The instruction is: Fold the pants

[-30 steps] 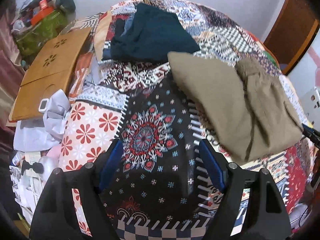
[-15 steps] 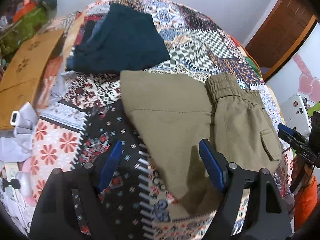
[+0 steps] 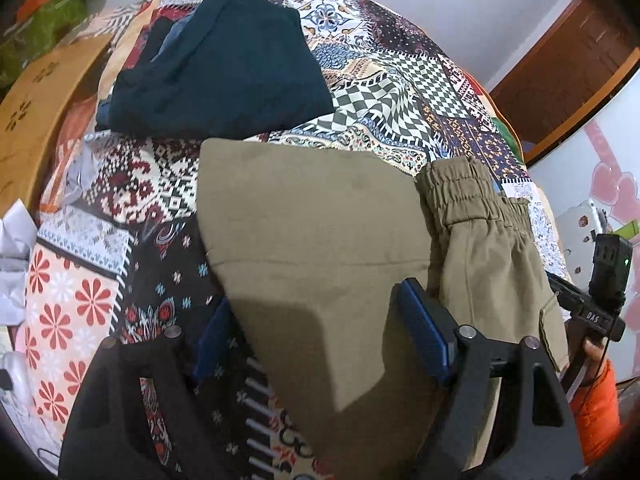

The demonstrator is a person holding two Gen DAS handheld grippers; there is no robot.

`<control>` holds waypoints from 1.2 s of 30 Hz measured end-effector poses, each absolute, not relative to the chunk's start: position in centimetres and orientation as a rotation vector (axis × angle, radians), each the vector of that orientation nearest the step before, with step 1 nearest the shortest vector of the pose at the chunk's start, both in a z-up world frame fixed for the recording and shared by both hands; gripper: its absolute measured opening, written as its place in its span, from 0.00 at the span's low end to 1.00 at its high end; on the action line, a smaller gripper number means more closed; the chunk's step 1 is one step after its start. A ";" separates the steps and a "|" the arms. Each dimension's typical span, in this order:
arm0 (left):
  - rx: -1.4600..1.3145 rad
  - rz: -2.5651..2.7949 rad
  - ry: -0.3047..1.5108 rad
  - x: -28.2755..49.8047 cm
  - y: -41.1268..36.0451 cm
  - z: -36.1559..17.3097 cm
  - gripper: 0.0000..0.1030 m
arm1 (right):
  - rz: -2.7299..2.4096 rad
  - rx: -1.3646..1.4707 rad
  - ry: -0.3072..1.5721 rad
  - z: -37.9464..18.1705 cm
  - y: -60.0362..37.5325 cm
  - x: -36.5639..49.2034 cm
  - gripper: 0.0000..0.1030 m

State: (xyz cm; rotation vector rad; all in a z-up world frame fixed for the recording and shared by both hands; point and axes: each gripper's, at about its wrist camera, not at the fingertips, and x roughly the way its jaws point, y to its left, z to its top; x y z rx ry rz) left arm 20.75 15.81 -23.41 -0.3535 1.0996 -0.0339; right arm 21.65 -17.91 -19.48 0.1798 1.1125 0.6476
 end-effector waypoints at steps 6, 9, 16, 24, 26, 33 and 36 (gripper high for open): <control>-0.261 -0.023 1.053 21.2 14.5 -22.5 0.52 | 0.690 0.169 1.100 -19.3 -17.1 22.0 0.53; -0.252 -0.022 1.048 21.4 14.2 -22.3 0.36 | 0.687 0.158 1.091 -19.3 -17.0 21.9 0.37; -0.235 0.008 1.028 21.3 14.3 -21.6 0.16 | 0.673 0.096 1.046 -18.5 -16.3 21.5 0.18; -0.156 0.022 0.954 20.4 13.1 -18.8 0.06 | 0.657 0.044 0.951 -16.1 -15.8 20.8 0.10; -0.135 0.017 0.931 20.2 12.8 -17.9 0.05 | 0.657 0.035 0.926 -15.0 -15.7 20.9 0.09; -0.064 0.030 0.852 20.5 13.0 -14.2 0.05 | 0.672 -0.012 0.836 -11.2 -14.0 21.7 0.08; -0.042 0.044 0.806 21.0 13.7 -12.2 0.05 | 0.678 -0.029 0.790 -9.4 -13.0 22.6 0.08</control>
